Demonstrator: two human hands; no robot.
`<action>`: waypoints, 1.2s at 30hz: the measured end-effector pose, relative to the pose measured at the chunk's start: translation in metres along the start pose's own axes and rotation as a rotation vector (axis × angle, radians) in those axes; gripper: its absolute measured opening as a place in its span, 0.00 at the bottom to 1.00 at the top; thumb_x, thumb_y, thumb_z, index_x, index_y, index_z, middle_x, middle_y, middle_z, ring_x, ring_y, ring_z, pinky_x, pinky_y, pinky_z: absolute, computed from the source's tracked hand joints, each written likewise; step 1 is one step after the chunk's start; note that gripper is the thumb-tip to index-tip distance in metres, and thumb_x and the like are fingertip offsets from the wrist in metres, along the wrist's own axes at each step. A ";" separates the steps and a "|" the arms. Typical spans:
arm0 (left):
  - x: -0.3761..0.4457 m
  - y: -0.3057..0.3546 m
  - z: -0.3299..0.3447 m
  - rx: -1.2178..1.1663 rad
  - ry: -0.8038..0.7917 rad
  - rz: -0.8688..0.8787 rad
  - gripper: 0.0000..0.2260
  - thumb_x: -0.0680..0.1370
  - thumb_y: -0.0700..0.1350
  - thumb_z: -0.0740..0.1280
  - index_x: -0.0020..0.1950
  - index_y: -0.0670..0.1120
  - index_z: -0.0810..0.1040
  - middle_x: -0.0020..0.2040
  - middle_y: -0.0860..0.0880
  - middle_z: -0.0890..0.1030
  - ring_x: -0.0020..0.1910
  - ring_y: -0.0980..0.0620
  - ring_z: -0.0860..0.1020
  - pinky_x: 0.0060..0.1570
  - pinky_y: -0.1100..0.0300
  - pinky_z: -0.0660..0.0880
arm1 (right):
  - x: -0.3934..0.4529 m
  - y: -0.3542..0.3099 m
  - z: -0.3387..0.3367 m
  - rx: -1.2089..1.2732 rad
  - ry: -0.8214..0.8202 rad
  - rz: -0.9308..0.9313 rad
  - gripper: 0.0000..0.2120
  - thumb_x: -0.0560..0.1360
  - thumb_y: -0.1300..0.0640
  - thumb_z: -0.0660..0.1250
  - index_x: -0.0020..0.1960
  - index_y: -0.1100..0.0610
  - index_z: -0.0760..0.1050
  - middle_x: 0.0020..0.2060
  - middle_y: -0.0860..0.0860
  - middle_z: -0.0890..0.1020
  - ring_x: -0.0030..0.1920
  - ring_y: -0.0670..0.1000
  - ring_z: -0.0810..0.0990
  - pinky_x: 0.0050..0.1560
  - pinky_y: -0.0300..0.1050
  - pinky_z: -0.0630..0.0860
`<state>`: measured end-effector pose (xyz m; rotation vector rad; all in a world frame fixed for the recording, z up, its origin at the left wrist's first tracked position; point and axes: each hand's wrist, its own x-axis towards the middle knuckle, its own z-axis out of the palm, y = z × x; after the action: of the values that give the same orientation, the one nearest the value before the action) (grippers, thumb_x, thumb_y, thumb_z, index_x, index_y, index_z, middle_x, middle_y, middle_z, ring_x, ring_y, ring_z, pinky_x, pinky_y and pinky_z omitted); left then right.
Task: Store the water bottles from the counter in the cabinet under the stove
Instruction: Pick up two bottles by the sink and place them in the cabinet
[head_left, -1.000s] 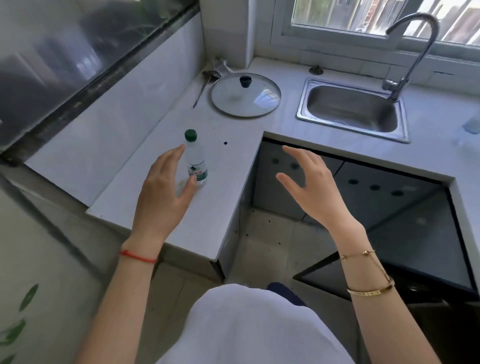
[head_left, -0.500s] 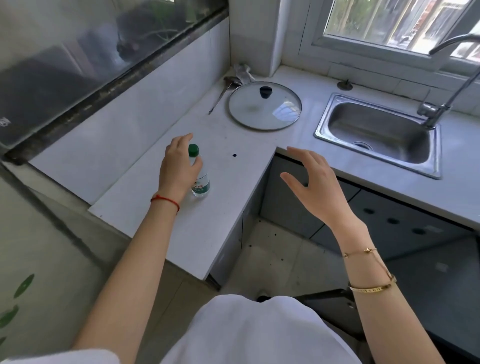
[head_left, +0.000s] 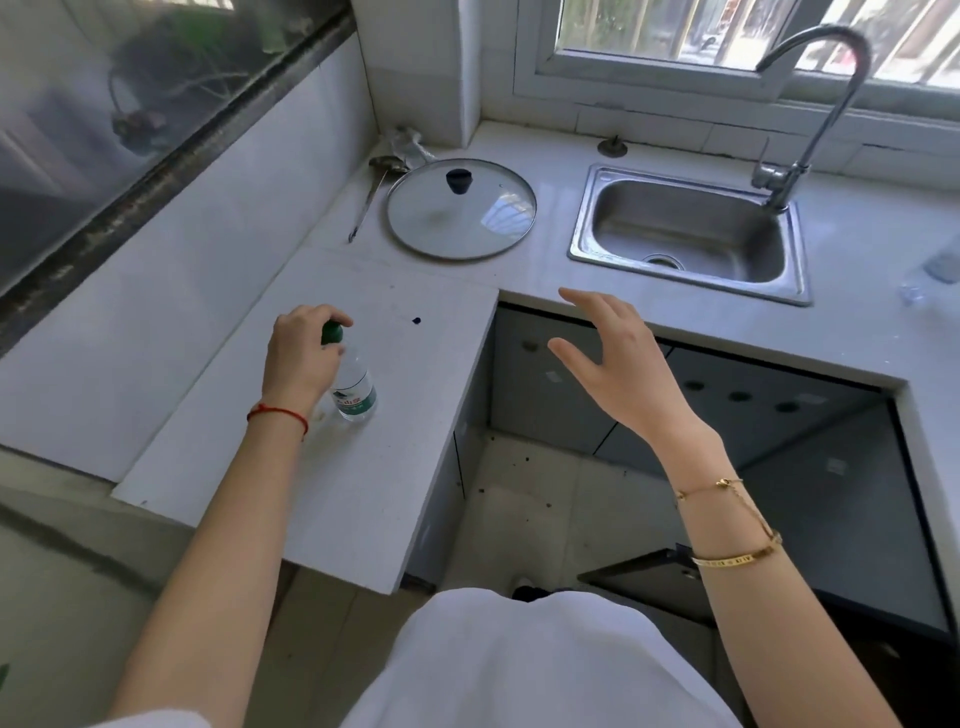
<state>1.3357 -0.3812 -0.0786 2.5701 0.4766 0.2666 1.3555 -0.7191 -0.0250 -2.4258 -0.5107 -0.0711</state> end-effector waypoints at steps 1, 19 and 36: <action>0.000 0.003 0.001 0.008 -0.019 0.020 0.15 0.72 0.32 0.69 0.54 0.46 0.82 0.55 0.43 0.81 0.57 0.40 0.75 0.54 0.52 0.72 | -0.002 0.002 -0.001 -0.006 0.010 0.013 0.24 0.78 0.49 0.64 0.73 0.50 0.65 0.68 0.46 0.72 0.71 0.47 0.65 0.72 0.45 0.63; 0.032 0.208 0.070 -0.128 -0.151 0.716 0.14 0.73 0.33 0.69 0.56 0.46 0.80 0.55 0.48 0.81 0.52 0.45 0.79 0.52 0.52 0.76 | -0.030 0.083 -0.062 -0.084 0.295 0.368 0.25 0.77 0.50 0.67 0.72 0.51 0.66 0.67 0.48 0.73 0.71 0.49 0.67 0.72 0.49 0.65; 0.094 0.451 0.195 -0.295 -0.305 0.981 0.15 0.73 0.30 0.69 0.57 0.43 0.80 0.56 0.46 0.80 0.55 0.45 0.77 0.51 0.51 0.78 | 0.047 0.291 -0.233 -0.270 0.578 0.591 0.24 0.77 0.53 0.67 0.71 0.57 0.68 0.66 0.56 0.74 0.66 0.57 0.71 0.67 0.50 0.68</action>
<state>1.6032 -0.7974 -0.0029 2.2863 -0.8938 0.2370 1.5268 -1.0531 -0.0049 -2.5499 0.5013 -0.5933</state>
